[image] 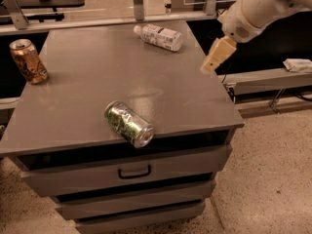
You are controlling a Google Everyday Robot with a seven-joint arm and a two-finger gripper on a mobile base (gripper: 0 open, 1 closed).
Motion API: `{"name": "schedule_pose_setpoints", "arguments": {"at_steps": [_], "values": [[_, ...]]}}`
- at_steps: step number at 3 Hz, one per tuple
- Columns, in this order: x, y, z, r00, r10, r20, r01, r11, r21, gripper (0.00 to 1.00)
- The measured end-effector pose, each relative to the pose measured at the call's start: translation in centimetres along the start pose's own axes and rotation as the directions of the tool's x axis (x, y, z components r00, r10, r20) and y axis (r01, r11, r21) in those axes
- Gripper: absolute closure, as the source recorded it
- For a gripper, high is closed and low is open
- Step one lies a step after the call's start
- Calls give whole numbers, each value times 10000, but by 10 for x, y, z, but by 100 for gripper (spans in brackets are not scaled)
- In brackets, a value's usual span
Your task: Move blue plastic bottle near orange can
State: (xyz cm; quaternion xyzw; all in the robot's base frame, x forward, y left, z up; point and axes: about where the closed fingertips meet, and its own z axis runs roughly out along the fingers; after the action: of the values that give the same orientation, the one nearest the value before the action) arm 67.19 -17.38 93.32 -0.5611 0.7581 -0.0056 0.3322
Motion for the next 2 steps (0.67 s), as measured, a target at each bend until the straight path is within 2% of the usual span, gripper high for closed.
{"name": "schedule_pose_setpoints", "arguments": {"at_steps": [1, 2], "values": [[-31, -37, 47, 9890, 679, 1311, -677, 9977, -57, 0], [-54, -63, 83, 9613, 1362, 2395, -1343, 9906, -243, 0]]}}
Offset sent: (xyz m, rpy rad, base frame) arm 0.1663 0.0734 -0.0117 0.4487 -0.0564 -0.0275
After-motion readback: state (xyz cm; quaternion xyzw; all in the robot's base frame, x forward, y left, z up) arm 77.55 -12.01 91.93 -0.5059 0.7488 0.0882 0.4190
